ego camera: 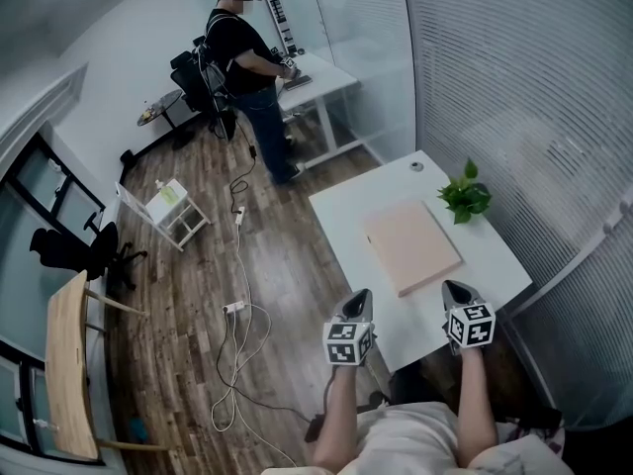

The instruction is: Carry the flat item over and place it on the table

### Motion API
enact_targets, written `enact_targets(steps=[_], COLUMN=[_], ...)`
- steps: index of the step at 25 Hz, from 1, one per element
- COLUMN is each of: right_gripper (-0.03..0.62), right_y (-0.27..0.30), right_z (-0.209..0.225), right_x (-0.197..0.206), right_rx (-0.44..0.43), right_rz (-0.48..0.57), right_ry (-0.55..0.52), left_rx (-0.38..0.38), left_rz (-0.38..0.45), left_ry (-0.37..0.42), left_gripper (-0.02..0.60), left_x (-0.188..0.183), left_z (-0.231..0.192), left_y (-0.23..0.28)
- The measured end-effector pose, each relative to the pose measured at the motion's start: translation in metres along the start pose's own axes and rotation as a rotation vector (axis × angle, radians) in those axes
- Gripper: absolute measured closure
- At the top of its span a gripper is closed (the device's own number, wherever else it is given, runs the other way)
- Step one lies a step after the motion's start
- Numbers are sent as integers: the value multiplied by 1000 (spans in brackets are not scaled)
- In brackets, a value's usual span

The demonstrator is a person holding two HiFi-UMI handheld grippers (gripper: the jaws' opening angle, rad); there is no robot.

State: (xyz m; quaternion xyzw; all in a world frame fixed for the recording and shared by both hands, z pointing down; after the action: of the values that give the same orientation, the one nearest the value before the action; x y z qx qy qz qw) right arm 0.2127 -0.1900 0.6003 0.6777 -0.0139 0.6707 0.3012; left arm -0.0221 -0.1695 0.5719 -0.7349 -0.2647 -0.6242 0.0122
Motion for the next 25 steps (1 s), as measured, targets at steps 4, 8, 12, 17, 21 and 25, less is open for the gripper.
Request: enact_targets(steps=[4,8,12,17,21,25], right_gripper=[592,592,592,592,593,594], right_y=[-2,-2,-1,-4,-4,-12], right_z=[2,2,7,-3,-5,0], right_x=[0,-5,-6,-6,-17,-8], right_rx=[2,2,-11,-45,-69,-51], right_rz=[-13,-9,20,13,31,15], right_ry=[-13,-22,74,40,10,10], left_rx=[19,25,-2,5,49,66], left_rz=[0,9,-6,10,2,-12], left_ry=[-5,-8,-16,-25,-11,1], left_gripper=[572,572,572,572,572,574], left_x=[-1,-5,-10,-11,-15,-14], left_z=[3,0,-4,-2,3,5], left_y=[0,-2,-6,-15,-12,-11])
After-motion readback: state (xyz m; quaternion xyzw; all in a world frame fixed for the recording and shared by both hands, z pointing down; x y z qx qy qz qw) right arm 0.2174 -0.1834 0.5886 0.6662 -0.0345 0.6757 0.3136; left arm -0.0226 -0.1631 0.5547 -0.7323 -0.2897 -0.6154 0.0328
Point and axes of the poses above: the fingertips, and each gripper's own axes: y forward along the fingers, z to its right, x out of its underside, the point moved 4 cm from there along -y, backward along the fingers, and after that the axes turned 4 degrees about -y, right-handed, at the moved point
